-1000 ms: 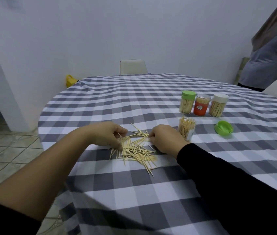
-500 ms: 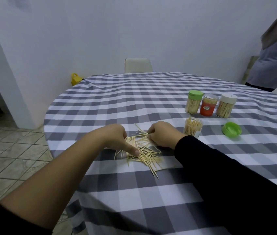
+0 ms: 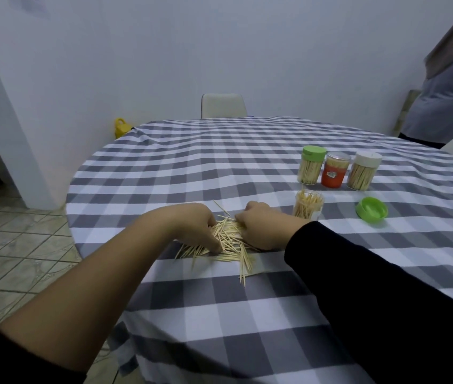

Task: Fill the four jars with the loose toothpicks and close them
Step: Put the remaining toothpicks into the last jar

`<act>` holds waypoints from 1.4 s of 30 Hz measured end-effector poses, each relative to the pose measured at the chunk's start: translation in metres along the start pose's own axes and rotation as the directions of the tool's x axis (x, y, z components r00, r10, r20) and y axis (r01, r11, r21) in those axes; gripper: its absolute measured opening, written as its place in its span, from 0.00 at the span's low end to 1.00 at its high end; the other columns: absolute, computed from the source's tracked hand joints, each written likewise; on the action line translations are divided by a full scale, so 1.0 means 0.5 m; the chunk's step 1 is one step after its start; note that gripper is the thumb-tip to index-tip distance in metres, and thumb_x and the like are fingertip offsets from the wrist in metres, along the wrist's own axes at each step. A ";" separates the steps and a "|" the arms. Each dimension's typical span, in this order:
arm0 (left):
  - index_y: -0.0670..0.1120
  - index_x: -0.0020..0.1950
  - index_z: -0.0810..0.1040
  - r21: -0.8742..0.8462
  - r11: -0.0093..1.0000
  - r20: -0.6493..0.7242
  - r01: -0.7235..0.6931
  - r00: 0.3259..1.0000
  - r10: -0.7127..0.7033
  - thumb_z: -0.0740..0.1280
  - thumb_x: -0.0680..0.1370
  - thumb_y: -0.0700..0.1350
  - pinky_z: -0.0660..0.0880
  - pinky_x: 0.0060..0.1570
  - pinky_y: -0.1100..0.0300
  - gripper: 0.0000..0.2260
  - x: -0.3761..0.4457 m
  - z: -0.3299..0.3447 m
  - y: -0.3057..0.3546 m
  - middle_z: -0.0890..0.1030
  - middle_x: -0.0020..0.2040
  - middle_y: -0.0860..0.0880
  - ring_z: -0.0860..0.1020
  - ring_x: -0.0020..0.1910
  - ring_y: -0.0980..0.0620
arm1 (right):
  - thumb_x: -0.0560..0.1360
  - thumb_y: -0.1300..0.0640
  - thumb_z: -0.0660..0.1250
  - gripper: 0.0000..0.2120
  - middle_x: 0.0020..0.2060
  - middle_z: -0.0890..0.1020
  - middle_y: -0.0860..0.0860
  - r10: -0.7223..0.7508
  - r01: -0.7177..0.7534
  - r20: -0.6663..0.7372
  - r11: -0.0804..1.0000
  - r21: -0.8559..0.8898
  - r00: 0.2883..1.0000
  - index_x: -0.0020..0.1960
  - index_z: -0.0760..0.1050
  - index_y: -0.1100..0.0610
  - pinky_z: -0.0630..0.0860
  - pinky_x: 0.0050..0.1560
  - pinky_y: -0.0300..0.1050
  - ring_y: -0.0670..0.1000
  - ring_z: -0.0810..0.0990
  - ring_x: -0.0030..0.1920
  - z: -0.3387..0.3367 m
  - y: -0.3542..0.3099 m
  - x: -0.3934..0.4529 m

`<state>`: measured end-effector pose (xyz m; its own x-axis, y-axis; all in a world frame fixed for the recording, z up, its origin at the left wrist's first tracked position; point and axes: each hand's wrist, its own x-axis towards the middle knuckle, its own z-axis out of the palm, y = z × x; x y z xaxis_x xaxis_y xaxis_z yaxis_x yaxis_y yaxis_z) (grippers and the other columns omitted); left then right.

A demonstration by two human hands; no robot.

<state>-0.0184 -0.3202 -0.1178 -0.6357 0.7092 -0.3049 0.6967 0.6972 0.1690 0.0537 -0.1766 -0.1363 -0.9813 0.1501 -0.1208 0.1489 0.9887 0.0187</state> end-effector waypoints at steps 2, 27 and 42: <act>0.46 0.54 0.81 0.022 1.000 -0.062 0.000 0.998 0.001 0.68 0.75 0.54 0.73 0.43 0.58 0.14 0.004 0.004 0.008 0.82 0.49 0.46 0.77 0.43 0.51 | 0.78 0.58 0.56 0.14 0.55 0.71 0.56 -0.015 0.014 -0.063 1.000 -0.019 0.998 0.59 0.76 0.58 0.72 0.59 0.52 0.57 0.72 0.57 0.009 -0.001 0.003; 0.44 0.68 0.68 0.420 0.901 -0.402 0.107 0.912 0.079 0.61 0.79 0.39 0.73 0.49 0.55 0.17 0.025 0.065 0.040 0.76 0.58 0.45 0.76 0.57 0.44 | 0.78 0.64 0.55 0.13 0.55 0.73 0.58 -0.050 0.032 -0.204 0.996 -0.087 0.978 0.58 0.74 0.62 0.66 0.47 0.44 0.58 0.73 0.56 0.005 -0.013 -0.012; 0.45 0.59 0.75 0.155 0.985 -0.520 0.074 0.854 0.017 0.61 0.79 0.38 0.76 0.51 0.53 0.10 0.049 0.049 0.014 0.75 0.55 0.46 0.77 0.51 0.45 | 0.78 0.64 0.57 0.09 0.42 0.77 0.54 0.196 -0.132 -0.317 0.968 0.213 0.928 0.51 0.76 0.60 0.66 0.34 0.41 0.53 0.72 0.39 -0.059 0.026 -0.015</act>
<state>-0.0208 -0.3002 -0.1470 -0.7037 0.6722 0.2302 0.6905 0.7233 -0.0013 0.0592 -0.1649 -0.1059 -0.9202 0.3330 0.2057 0.2996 0.9375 -0.1771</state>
